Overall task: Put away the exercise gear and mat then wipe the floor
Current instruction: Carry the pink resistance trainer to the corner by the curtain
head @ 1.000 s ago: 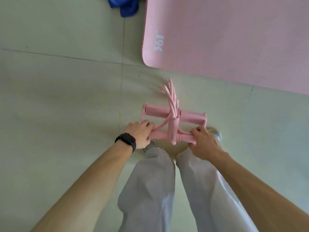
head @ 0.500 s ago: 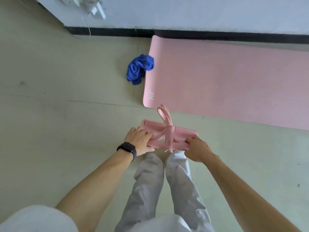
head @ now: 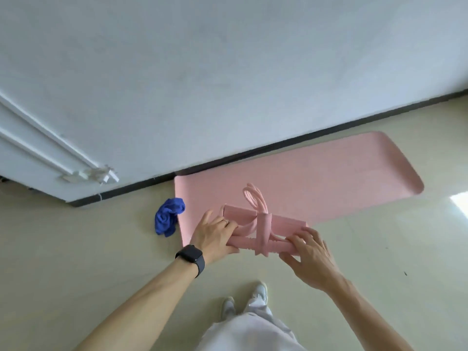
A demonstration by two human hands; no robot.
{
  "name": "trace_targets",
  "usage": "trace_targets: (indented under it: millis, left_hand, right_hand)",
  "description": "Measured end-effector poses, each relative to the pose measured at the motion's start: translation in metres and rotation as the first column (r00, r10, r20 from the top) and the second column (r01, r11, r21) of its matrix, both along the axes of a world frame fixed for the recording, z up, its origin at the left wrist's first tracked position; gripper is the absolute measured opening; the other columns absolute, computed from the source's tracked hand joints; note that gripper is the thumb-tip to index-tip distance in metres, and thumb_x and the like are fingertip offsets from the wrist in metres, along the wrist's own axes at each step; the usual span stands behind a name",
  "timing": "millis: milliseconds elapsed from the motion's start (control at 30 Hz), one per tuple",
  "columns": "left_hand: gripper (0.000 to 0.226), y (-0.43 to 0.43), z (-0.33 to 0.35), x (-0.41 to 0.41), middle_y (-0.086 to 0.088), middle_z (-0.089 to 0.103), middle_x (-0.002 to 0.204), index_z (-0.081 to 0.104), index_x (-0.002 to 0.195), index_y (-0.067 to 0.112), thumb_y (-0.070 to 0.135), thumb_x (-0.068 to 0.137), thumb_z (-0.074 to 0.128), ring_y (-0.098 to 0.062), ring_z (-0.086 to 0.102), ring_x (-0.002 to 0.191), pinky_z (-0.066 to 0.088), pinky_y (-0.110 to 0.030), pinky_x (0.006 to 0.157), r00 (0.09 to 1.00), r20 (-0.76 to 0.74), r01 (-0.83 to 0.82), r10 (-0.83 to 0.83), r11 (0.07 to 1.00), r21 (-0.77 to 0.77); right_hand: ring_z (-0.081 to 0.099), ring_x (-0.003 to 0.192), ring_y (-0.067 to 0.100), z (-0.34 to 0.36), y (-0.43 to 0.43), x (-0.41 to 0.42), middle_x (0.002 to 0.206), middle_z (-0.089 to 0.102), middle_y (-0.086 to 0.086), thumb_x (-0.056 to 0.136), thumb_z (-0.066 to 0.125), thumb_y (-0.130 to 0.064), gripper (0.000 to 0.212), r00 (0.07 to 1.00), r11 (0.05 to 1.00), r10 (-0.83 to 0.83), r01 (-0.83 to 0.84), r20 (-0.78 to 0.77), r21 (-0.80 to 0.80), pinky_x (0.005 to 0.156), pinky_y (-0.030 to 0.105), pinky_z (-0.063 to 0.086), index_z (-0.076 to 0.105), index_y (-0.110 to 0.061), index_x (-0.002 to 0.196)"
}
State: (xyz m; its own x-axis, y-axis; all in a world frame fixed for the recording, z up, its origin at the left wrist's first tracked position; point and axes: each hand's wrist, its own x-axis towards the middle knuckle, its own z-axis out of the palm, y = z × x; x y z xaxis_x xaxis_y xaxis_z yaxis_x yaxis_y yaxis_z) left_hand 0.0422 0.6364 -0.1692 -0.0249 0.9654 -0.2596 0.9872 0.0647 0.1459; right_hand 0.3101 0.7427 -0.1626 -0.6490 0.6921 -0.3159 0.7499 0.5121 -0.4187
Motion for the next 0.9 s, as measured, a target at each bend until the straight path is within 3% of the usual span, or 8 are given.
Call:
trace_targets:
  millis: [100,233,400,567,700,833,900]
  left_hand:
    - [0.052,0.049,0.035,0.008,0.013,0.069,0.102,0.062,0.112,0.031,0.063,0.072,0.071,-0.013,0.058,0.113,0.028,-0.045,0.103,0.993,-0.036,0.115,-0.11,0.981,0.157]
    - [0.057,0.113,0.093,0.043,0.013,0.071,0.097,0.065,0.105,0.03,0.058,0.06,0.084,-0.015,0.063,0.107,0.045,-0.047,0.097,0.966,-0.067,0.259,-0.251,0.902,0.344]
    - [0.058,0.191,0.143,0.105,0.011,0.071,0.103,0.066,0.109,0.027,0.057,0.063,0.084,-0.015,0.064,0.107,0.035,-0.04,0.103,0.912,-0.116,0.392,-0.393,0.758,0.521]
    - [0.052,0.271,0.183,0.194,0.009,0.072,0.099,0.067,0.106,0.027,0.058,0.066,0.078,-0.016,0.065,0.102,0.036,-0.036,0.102,0.822,-0.161,0.512,-0.547,0.585,0.629]
    - [0.052,0.333,0.206,0.283,0.01,0.071,0.103,0.067,0.11,0.027,0.054,0.067,0.078,-0.016,0.063,0.108,0.047,-0.039,0.099,0.726,-0.131,0.608,-0.675,0.54,0.583]
    - [0.059,0.398,0.218,0.376,0.009,0.068,0.115,0.062,0.123,0.031,0.059,0.072,0.071,-0.014,0.051,0.126,0.038,-0.033,0.107,0.725,-0.068,0.651,-0.686,0.649,0.395]
    - [0.059,0.423,0.218,0.419,0.011,0.065,0.112,0.06,0.123,0.036,0.063,0.072,0.067,-0.014,0.056,0.113,0.042,-0.028,0.098,0.746,-0.018,0.638,-0.666,0.706,0.308]
  right_hand:
    - [0.046,0.119,0.021,0.035,0.009,0.026,0.108,0.056,-0.012,0.091,0.061,-0.048,0.029,0.987,0.989,-0.148,0.15,-0.068,0.015,0.093,0.032,0.043,0.061,-0.026,0.109]
    - [0.041,0.125,0.023,0.083,0.026,0.062,0.121,0.055,-0.014,0.091,0.06,-0.052,0.034,0.932,0.921,-0.349,0.36,-0.094,0.15,0.1,0.037,0.041,0.058,-0.033,0.119]
    - [0.058,0.097,0.012,0.137,0.051,0.123,0.112,0.048,-0.019,0.089,0.062,-0.052,0.03,0.827,0.805,-0.528,0.56,-0.196,0.194,0.073,0.028,0.042,0.054,-0.037,0.114]
    - [0.048,0.079,0.004,0.172,0.084,0.203,0.105,0.048,-0.02,0.087,0.06,-0.055,0.027,0.739,0.693,-0.637,0.673,-0.219,0.259,0.072,0.025,0.034,0.045,-0.037,0.102]
    - [0.049,0.082,0.006,0.181,0.128,0.274,0.097,0.055,-0.018,0.086,0.053,-0.06,0.034,0.719,0.677,-0.688,0.686,-0.101,0.266,0.066,0.027,0.035,0.041,-0.031,0.097]
    - [0.054,0.09,0.004,0.174,0.177,0.361,0.097,0.055,-0.019,0.082,0.045,-0.075,0.042,0.696,0.662,-0.713,0.708,-0.083,0.246,0.072,0.027,0.044,0.049,-0.041,0.105]
    - [0.052,0.089,0.003,0.174,0.201,0.402,0.099,0.055,-0.021,0.081,0.046,-0.077,0.043,0.696,0.672,-0.716,0.708,-0.052,0.215,0.072,0.027,0.041,0.049,-0.042,0.108]
